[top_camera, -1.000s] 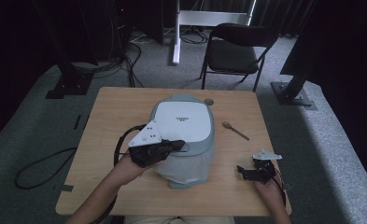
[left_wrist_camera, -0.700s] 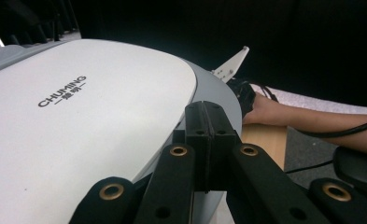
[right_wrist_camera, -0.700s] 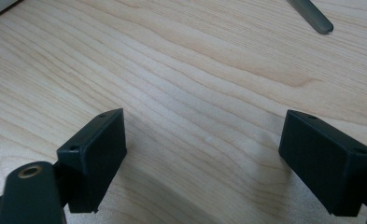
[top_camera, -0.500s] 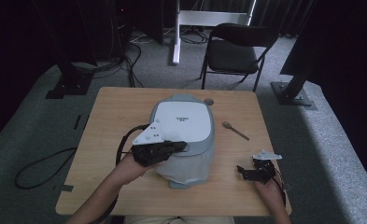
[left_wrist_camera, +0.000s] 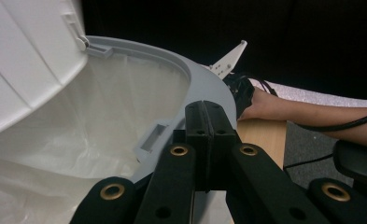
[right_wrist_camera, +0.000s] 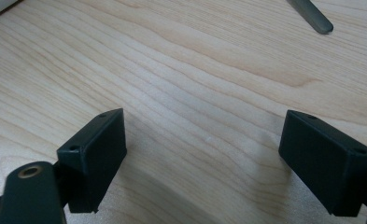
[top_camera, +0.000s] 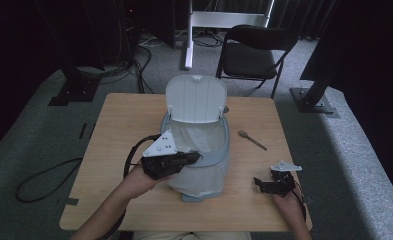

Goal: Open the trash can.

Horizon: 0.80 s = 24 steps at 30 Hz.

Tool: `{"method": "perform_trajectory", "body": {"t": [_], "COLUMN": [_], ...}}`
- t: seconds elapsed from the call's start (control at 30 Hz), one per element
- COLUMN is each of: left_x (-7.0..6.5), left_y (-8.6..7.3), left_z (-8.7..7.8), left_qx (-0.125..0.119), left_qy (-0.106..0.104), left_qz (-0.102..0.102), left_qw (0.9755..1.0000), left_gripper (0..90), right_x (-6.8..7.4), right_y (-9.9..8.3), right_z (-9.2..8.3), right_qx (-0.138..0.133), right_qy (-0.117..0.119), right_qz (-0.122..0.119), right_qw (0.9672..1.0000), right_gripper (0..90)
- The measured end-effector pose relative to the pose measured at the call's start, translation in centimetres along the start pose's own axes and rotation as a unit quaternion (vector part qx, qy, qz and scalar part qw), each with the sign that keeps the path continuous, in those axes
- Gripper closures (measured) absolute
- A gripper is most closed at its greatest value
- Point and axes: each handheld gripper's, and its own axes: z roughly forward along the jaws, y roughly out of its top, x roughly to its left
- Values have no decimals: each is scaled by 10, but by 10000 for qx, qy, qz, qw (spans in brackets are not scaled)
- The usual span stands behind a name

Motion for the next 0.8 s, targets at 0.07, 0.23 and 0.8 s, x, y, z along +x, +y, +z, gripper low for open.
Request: {"method": "perform_trajectory", "body": {"t": [0.07,0.23,0.8], "left_x": [1,3,10], "left_y": [1,7,7], "left_z": [-1,-1,-7], "left_qx": [-18,87,-50], "left_qy": [-36,-180,286], "left_qz": [-50,-167,-404], "left_qw": [10000,9997,9988], "left_gripper": [900,733,355], "right_x": [0,0,0], "right_y": [0,0,0], "right_z": [0,0,0], "right_qx": [1,0,2], "right_qy": [-8,-11,-12], "right_qz": [6,6,10], "right_qw": [10000,10000,10000], "right_gripper": [141,141,140]}}
